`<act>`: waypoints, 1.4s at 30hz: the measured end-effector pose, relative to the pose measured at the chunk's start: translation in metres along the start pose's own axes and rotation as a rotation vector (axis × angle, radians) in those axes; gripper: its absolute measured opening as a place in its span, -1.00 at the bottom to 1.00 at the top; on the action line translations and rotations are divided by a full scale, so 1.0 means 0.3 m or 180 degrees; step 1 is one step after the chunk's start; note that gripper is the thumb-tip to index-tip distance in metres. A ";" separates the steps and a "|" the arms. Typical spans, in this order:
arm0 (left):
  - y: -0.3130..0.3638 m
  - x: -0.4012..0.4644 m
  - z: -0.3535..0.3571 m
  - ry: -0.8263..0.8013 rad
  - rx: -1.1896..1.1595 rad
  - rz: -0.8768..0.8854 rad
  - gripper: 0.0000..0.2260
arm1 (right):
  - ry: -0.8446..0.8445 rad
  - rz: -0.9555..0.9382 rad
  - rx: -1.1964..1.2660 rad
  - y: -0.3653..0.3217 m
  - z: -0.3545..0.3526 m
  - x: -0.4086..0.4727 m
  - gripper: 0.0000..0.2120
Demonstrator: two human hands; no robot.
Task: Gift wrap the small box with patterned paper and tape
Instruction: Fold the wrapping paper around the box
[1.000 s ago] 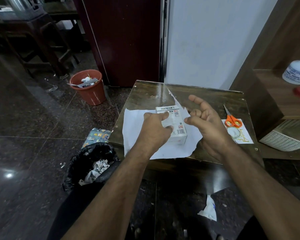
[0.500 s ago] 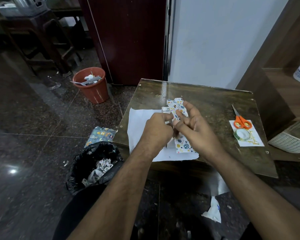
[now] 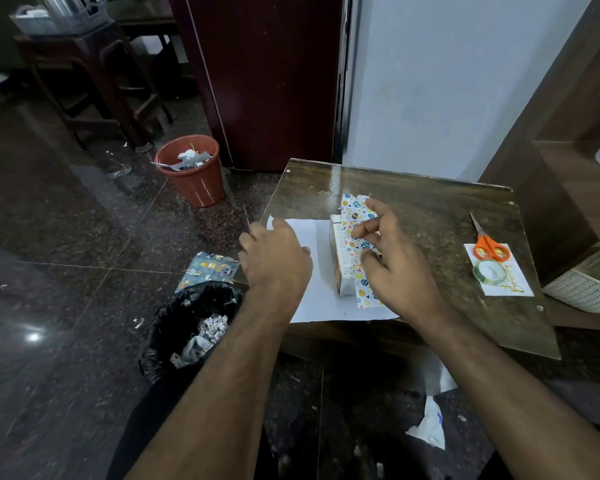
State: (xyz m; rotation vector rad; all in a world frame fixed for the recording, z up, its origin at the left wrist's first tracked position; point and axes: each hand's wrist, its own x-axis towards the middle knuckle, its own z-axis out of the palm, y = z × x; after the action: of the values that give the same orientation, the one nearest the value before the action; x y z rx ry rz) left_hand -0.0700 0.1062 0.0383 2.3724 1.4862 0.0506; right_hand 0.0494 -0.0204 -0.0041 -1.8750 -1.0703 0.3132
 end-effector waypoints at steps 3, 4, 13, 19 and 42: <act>-0.031 0.012 -0.001 -0.0167 0.0041 -0.0475 -0.40 | 0.0028 0.0102 0.0015 -0.007 0.003 0.003 -0.37; -0.041 0.016 -0.001 -0.0192 0.0018 -0.0519 -0.40 | 0.0046 0.0114 0.0012 -0.010 0.003 0.003 -0.39; -0.043 0.020 -0.038 0.0029 -0.0457 -0.0354 -0.69 | 0.0040 -0.0014 -0.0058 -0.027 -0.004 -0.004 -0.45; -0.040 0.010 -0.075 0.0551 -0.1198 0.0069 -0.82 | 0.0076 -0.0259 -0.0338 -0.015 0.003 -0.016 -0.58; 0.163 -0.010 0.011 0.0502 -0.1817 0.1036 -0.78 | -0.0101 0.0184 0.0568 -0.053 -0.045 -0.003 -0.76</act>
State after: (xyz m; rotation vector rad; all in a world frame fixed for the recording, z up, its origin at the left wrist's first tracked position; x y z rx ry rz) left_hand -0.0283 0.0835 0.0503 2.1290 0.9536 0.6603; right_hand 0.0483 -0.0260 0.0159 -1.7483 -0.9773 0.4586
